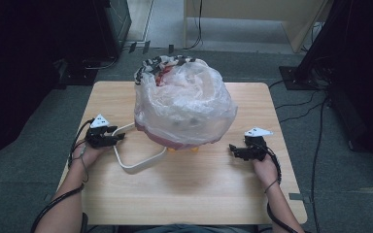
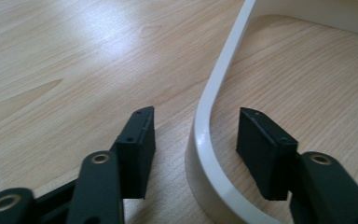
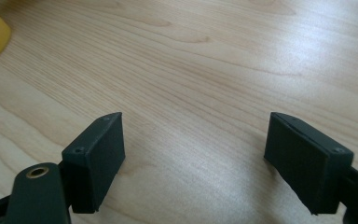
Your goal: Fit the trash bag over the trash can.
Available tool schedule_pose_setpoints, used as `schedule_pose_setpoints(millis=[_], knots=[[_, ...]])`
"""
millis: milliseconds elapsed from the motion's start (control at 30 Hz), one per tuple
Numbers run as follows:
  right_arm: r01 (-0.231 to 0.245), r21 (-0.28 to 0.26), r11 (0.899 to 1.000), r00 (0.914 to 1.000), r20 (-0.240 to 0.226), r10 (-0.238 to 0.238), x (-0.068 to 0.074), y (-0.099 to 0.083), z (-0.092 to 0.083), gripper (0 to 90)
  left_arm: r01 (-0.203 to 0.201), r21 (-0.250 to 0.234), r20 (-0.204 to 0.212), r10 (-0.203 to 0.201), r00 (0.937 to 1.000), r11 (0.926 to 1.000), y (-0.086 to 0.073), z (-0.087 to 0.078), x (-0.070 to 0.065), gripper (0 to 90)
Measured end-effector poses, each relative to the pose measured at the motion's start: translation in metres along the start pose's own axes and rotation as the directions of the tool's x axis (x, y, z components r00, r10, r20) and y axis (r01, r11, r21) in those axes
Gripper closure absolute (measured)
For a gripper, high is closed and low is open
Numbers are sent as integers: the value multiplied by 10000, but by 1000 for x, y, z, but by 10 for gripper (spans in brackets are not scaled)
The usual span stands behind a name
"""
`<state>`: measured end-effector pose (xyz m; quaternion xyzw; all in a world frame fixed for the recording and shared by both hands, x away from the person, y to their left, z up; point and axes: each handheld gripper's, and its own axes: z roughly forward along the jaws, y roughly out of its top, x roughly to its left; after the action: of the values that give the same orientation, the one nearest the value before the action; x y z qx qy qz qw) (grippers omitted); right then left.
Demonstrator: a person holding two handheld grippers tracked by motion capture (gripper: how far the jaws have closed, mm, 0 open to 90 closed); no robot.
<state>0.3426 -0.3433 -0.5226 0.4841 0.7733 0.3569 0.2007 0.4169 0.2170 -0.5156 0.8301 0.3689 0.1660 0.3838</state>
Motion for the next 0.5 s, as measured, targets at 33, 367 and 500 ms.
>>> schedule_pose_setpoints(millis=[33, 367, 500], knots=[[113, 33, 9999, 9999, 39, -113, 1, 1, 1, 193, 17, -3, -17, -17, 10000, 10000, 0, 0, 0, 493], [5, 155, 9999, 9999, 100, -6, 0, 2, 3, 144, -34, -94, 167, 35, 9999, 9999, 1, 1, 1, 668], [-9, 168, 9999, 9999, 118, 7, 0, 2, 3, 141, -87, -97, 308, 90, 9995, 9999, 1, 1, 1, 719]])
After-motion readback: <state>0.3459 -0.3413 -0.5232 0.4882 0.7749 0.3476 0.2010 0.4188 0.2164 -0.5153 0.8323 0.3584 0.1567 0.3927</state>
